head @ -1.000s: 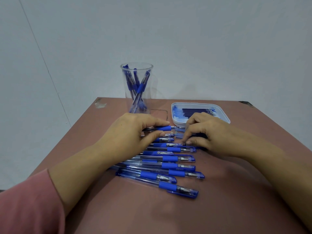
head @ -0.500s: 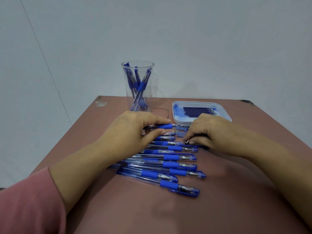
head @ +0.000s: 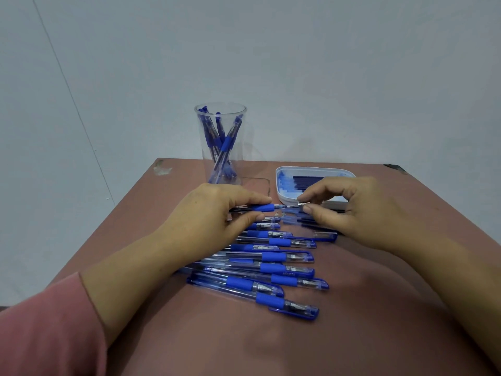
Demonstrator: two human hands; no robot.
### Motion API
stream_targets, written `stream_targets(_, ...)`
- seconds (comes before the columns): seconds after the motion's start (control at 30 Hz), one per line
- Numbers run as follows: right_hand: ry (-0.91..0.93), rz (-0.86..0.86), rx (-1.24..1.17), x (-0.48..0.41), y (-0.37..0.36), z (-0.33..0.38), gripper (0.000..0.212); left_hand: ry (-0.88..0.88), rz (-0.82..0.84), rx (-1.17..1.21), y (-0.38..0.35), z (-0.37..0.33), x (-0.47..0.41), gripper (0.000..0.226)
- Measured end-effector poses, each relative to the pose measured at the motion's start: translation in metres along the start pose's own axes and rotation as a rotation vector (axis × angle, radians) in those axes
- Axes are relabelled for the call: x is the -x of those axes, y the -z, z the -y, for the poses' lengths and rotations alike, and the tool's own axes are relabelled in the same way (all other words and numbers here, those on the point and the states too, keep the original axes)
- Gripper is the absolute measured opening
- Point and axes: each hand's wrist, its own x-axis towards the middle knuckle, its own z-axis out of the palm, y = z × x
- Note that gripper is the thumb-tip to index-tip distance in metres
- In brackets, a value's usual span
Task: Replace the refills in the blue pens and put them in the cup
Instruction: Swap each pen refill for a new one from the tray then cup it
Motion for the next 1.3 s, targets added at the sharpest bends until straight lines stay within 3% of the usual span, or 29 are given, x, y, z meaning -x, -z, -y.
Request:
stream_targets(0.53,0.071,-0.003,-0.074,-0.001,-0.018,0.005,0.029,-0.030,0.009,0.010,-0.002,-0.004,0.002,0.030)
stream_targets(0.67,0.111,0.005,0.014,-0.002,-0.025,0.000,0.005,-0.041,0.010,-0.004,-0.002,-0.004,0.002,0.030)
stream_targets(0.83,0.197,0.015,0.072,-0.003,-0.023,-0.004,0.031,-0.041,0.005,-0.012,-0.002,-0.002,0.001,0.030)
stream_targets(1.0,0.323,-0.061,0.212,-0.006,-0.025,-0.009,0.015,-0.053,-0.003,-0.007,-0.002,-0.003,0.002,0.031)
stream_targets(1.17,0.304,-0.048,0.180,-0.003,-0.023,-0.009,0.034,-0.062,-0.006,0.002,-0.002,-0.003,0.002,0.031)
stream_targets(1.3,0.322,-0.039,0.191,-0.005,-0.022,-0.007,0.015,-0.068,-0.008,0.003,-0.002,-0.004,0.002,0.031)
